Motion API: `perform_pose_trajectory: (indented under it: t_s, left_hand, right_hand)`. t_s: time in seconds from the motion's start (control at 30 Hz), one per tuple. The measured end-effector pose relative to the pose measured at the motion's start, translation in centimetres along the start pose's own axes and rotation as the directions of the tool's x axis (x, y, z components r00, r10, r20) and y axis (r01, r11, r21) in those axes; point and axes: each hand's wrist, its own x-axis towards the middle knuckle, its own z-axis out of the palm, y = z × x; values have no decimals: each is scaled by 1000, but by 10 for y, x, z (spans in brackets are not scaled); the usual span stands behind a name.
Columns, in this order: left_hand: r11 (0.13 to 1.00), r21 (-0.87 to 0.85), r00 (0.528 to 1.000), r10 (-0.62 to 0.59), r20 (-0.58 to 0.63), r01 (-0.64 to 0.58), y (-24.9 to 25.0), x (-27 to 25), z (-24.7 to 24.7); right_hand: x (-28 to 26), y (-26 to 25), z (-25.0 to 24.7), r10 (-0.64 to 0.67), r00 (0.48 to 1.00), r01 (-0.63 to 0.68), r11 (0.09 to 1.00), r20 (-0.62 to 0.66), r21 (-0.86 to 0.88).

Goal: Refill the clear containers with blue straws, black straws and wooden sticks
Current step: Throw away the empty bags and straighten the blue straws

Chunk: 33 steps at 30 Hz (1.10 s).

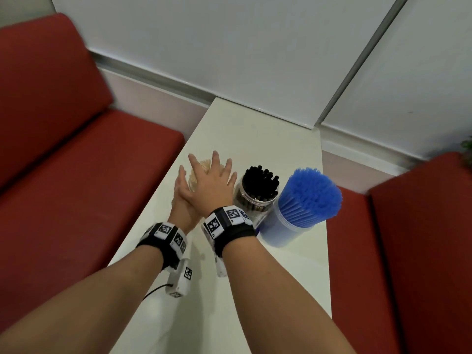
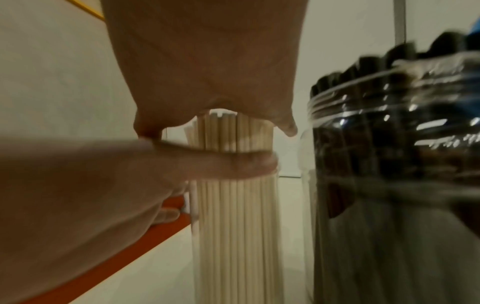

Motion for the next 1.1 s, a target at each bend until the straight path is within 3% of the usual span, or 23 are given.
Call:
perform_pose_trajectory:
  t_s: [0.1, 0.2, 0.23, 0.3, 0.37, 0.4, 0.5, 0.6, 0.67, 0.77, 0.83, 0.93, 0.97, 1.03, 1.1]
  left_hand:
    - [989, -47, 989, -142, 38, 144, 2, 18, 1]
    - [993, -79, 997, 83, 1, -83, 13, 27, 3]
    - [987, -120, 994, 97, -48, -103, 13, 30, 0]
    - [963, -268, 1000, 27, 16, -22, 18, 30, -3]
    - [971, -236, 997, 51, 53, -37, 21, 33, -3]
    - [982, -137, 988, 138, 63, -128, 17, 35, -2]
    - [969, -81, 956, 243, 166, -232, 10, 39, 1]
    - [966, 117, 966, 210, 148, -228, 5, 43, -1]
    - [888, 310, 941, 318, 116, -339, 0, 46, -3]
    - [930, 113, 937, 348, 32, -349, 6, 44, -5]
    - [951, 33, 950, 305, 65, -307, 12, 44, -4]
    - [918, 169, 933, 344, 106, -358, 15, 38, -3]
    - [912, 215, 934, 322, 155, -350, 10, 37, -6]
    - [956, 245, 975, 112, 194, -158, 0, 36, -12]
    - [949, 295, 979, 54, 194, -111, 3, 36, -15]
  right_hand:
    - [9, -2, 9, -15, 999, 13, 999, -46, -42]
    - [17, 3, 13, -3, 981, 3, 1000, -191, 3]
    - [20, 5, 12, -4, 982, 9, 1000, -187, 27]
    - [25, 6, 7, -41, 990, 48, 998, -137, 47]
    - [28, 6, -6, -96, 986, 110, 989, -137, 97]
    - [28, 5, -13, -112, 976, 139, 981, -185, 138]
    - [24, 0, -31, -78, 929, 173, 956, -363, 238]
    - [25, -2, -32, -59, 961, 122, 967, -271, 223]
    - [23, 0, -20, -31, 990, 45, 994, -140, 98]
    - [18, 7, 0, -7, 999, 9, 998, 42, -57]
    - [21, 8, 2, -29, 999, 31, 997, 36, -65]
    - [19, 9, 1, -53, 997, 50, 997, -48, -62]
    - [15, 10, 3, -63, 997, 60, 994, -36, -94]
    - [8, 14, 3, -51, 998, 55, 992, 36, -116]
    - [6, 14, -6, -9, 995, 9, 1000, 99, 0]
